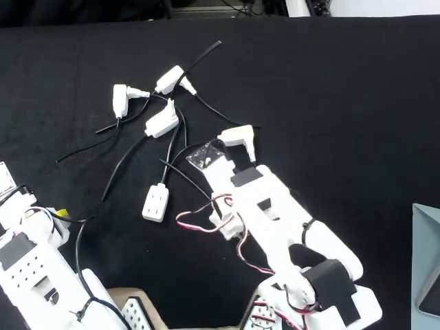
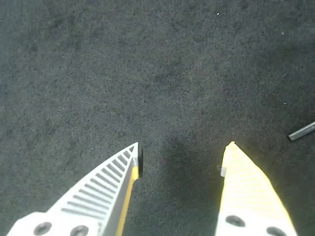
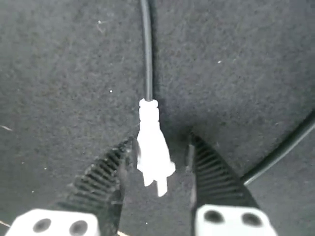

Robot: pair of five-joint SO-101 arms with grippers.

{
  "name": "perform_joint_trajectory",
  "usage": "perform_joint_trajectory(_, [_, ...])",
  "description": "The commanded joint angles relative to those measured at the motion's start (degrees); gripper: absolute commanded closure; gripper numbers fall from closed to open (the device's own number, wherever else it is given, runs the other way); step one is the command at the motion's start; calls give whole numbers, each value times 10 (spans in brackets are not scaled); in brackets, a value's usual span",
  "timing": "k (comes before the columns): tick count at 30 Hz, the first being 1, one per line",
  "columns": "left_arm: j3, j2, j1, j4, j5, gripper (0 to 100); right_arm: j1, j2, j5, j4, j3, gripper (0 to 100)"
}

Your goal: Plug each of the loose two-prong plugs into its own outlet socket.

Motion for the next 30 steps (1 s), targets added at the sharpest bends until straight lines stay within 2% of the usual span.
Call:
perform_joint_trajectory(1, [-4, -9, 7, -11, -4, 729, -7, -6, -5, -9, 1, 931])
perform_joint_trajectory(5, [-4, -9, 7, -11, -4, 729, -5, -10, -5, -9, -2, 984])
perform_joint_trajectory(11, [-4, -9, 7, -11, -4, 729, -5, -22, -5, -4, -13, 986])
perform_joint_trajectory(16, [-10, -9, 14, -11, -4, 729, -7, -131, -8, 11, -16, 986])
perform_joint_trajectory(22, [-44, -9, 95, -6, -2, 729, -8, -328, -10, 8, -14, 986])
perform_joint_trajectory(27, [-100, -9, 193, -7, 2, 729, -13, -457, -15, -6, -11, 986])
perform_joint_trajectory(30, [-123, -9, 254, -11, 54, 726, -52, -498, -50, -39, 19, 986])
